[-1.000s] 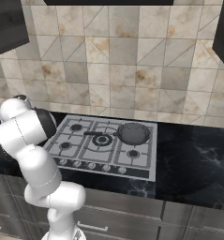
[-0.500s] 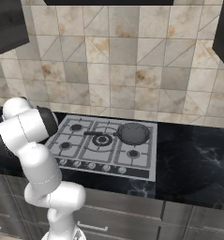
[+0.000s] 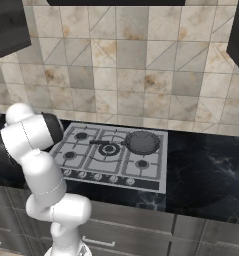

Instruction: Place the pan on the rear right burner on the stove. Then place the tomato and the onion in the pan and turn on the rear right burner.

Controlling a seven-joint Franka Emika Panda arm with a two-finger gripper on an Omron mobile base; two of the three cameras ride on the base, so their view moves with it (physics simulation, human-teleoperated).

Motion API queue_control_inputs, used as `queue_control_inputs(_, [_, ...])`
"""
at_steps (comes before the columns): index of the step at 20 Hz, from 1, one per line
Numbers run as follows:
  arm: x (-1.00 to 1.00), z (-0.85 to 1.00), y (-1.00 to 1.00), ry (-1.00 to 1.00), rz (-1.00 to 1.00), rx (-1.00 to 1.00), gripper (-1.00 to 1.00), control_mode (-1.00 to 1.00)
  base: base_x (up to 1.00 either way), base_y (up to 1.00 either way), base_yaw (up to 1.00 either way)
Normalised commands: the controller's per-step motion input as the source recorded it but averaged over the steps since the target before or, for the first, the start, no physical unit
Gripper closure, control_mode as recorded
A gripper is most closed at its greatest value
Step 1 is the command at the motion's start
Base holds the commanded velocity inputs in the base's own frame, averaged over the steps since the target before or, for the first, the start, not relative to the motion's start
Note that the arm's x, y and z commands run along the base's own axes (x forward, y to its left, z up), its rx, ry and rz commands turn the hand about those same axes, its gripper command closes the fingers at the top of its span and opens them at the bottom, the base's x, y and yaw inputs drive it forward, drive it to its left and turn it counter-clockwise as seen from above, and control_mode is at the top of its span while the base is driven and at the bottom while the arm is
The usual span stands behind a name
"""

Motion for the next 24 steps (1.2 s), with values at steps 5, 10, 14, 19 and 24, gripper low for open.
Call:
queue_control_inputs(5, [0.14,-0.08,0.00,0.00,0.00,0.00,-1.00,-1.00,0.00,0.00,0.00])
queue_control_inputs(10, [0.14,-0.08,0.03,0.00,0.00,0.00,-1.00,-1.00,0.00,0.00,0.00])
queue_control_inputs(14, [0.17,-0.10,0.08,0.00,0.00,0.00,-1.00,-1.00,0.00,0.00,0.00])
queue_control_inputs(19, [0.15,-0.11,0.09,0.00,0.00,0.00,-1.00,-1.00,0.00,0.00,0.00])
queue_control_inputs(24, [0.13,-0.14,0.10,0.00,0.00,0.00,-1.00,-1.00,0.00,0.00,0.00])
